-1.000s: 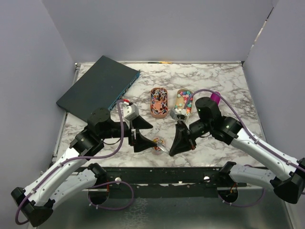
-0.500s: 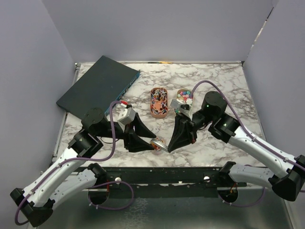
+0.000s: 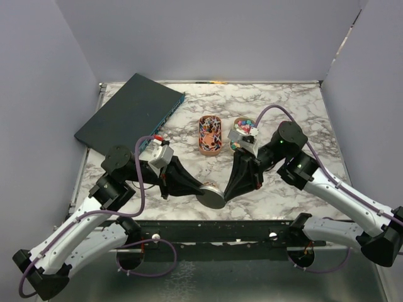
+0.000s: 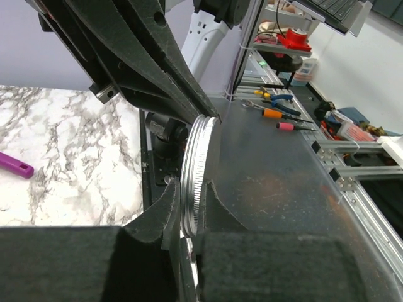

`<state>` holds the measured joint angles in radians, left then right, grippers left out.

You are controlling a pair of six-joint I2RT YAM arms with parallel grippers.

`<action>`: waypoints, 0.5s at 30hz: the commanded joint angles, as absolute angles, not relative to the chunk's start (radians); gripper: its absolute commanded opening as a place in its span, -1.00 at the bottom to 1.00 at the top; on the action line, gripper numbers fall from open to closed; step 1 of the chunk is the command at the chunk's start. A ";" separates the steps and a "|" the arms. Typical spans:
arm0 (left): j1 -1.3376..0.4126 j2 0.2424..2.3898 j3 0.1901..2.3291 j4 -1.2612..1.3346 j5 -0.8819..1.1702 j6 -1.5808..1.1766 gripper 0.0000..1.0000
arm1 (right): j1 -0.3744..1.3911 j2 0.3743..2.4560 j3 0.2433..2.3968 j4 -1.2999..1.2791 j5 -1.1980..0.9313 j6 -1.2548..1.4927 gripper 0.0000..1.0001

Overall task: Pack the candies
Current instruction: Pick up the bottle lid at the center of the board.

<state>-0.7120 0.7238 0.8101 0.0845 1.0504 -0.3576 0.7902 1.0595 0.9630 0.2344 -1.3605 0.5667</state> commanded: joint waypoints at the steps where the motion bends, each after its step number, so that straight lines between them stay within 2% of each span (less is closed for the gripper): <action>1: -0.716 0.712 0.782 0.112 1.042 -0.372 -1.00 | 0.795 1.038 0.997 0.078 -1.254 0.425 -0.79; 5: -0.716 0.701 0.767 0.113 1.023 -0.375 -1.00 | 0.796 1.008 1.020 -0.112 -1.139 0.305 -0.44; 8: -0.716 0.697 0.749 0.113 0.992 -0.384 -1.00 | 0.795 0.967 1.020 -0.200 -1.032 0.251 -0.26; 15: -0.715 0.679 0.711 0.084 0.834 -0.408 -1.00 | 0.795 0.852 0.963 -0.311 -0.729 0.218 -0.12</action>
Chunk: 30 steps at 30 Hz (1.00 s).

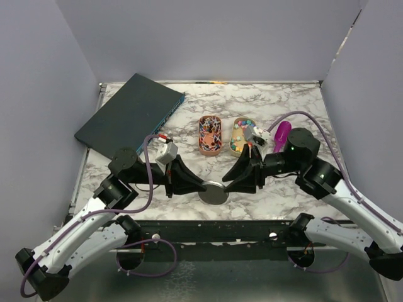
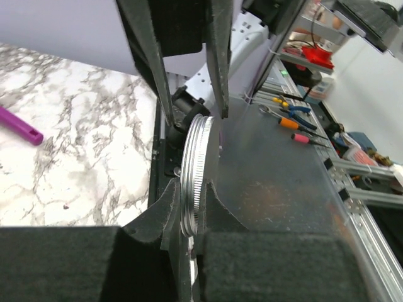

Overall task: Pack the candies
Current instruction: Pick up the bottle lid at the center of the board.

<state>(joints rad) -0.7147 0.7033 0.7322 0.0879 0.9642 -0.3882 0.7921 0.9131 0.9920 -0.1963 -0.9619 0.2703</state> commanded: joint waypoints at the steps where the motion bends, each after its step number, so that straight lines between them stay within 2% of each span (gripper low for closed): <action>1: -0.715 0.677 0.709 0.073 0.803 -0.408 -1.00 | 0.795 0.837 0.949 -0.318 -0.686 0.225 -0.12; 5: -0.715 0.673 0.687 0.072 0.714 -0.448 -1.00 | 0.795 0.803 0.882 -0.299 -0.579 0.274 -0.11; 10: -0.715 0.673 0.645 0.127 0.642 -0.528 -1.00 | 0.796 0.787 0.779 -0.155 -0.604 0.373 -0.09; 30: -0.715 0.724 0.594 0.199 0.599 -0.638 -1.00 | 0.796 0.701 0.618 0.101 -0.462 0.536 -0.23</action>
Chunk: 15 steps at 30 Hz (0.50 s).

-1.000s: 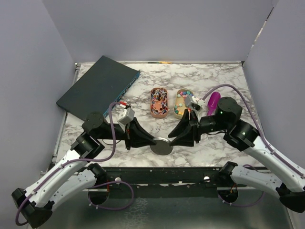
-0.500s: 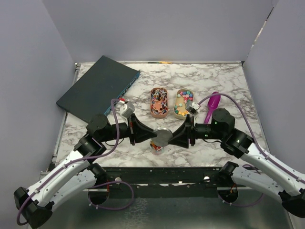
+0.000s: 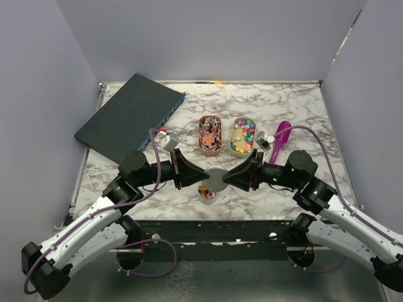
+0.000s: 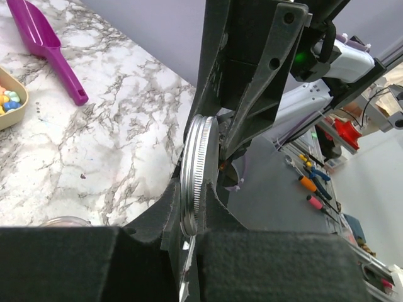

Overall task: Pack the candies
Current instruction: Pick up the bottle lid at the center of the board.

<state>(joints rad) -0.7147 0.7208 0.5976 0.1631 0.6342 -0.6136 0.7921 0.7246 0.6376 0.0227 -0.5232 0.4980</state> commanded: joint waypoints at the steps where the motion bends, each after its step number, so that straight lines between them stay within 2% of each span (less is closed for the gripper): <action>1: -0.715 0.724 0.592 0.200 0.593 -0.638 -1.00 | 0.795 0.699 0.616 0.103 -0.458 0.538 -0.24; 11: -0.715 0.719 0.592 0.190 0.548 -0.638 -1.00 | 0.796 0.671 0.606 0.080 -0.403 0.541 -0.31; 15: -0.715 0.723 0.599 0.191 0.543 -0.639 -1.00 | 0.796 0.677 0.603 0.091 -0.412 0.548 -0.40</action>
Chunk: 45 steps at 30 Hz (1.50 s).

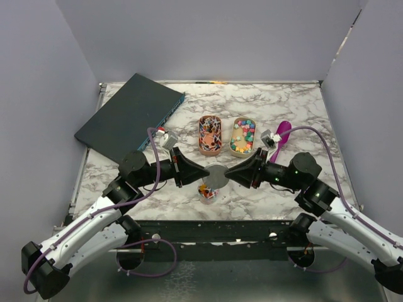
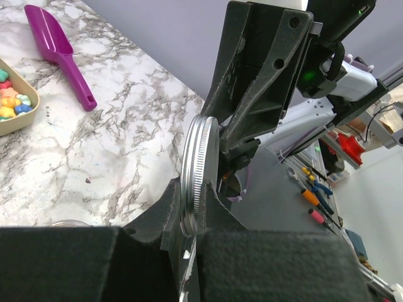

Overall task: Pack the candies
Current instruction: Pick up the bottle lid at the center of the board.

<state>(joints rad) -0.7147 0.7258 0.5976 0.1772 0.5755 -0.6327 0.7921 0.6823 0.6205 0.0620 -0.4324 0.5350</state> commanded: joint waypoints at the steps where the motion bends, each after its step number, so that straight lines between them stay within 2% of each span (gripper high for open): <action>1: -0.715 0.725 0.600 0.190 0.543 -0.641 -1.00 | 0.796 0.679 0.603 0.093 -0.414 0.550 -0.41; 6: -0.715 0.733 0.603 0.197 0.548 -0.646 -1.00 | 0.796 0.684 0.599 0.112 -0.426 0.557 -0.44; 8: -0.714 0.735 0.603 0.199 0.548 -0.647 -1.00 | 0.796 0.687 0.594 0.123 -0.430 0.563 -0.58; 11: -0.715 0.741 0.601 0.201 0.546 -0.651 -1.00 | 0.795 0.692 0.587 0.140 -0.442 0.573 -0.68; 15: -0.715 0.750 0.597 0.205 0.533 -0.658 -1.00 | 0.795 0.695 0.583 0.151 -0.447 0.578 -0.98; 17: -0.714 0.755 0.597 0.189 0.508 -0.660 -1.00 | 0.795 0.691 0.583 0.147 -0.434 0.582 -0.99; 18: -0.715 0.758 0.600 0.171 0.484 -0.658 -0.94 | 0.796 0.690 0.584 0.140 -0.426 0.583 -0.99; 24: -0.715 0.736 0.616 0.035 0.294 -0.632 0.25 | 0.795 0.680 0.592 0.099 -0.369 0.588 -0.99; 27: -0.715 0.704 0.619 -0.031 0.178 -0.623 0.48 | 0.796 0.698 0.601 0.069 -0.354 0.593 -0.99; 34: -0.715 0.615 0.632 -0.164 -0.060 -0.604 0.60 | 0.795 0.779 0.599 0.032 -0.325 0.634 -0.99; 45: -0.714 0.597 0.611 -0.244 -0.119 -0.588 0.65 | 0.795 1.015 0.558 0.124 -0.422 0.786 -0.99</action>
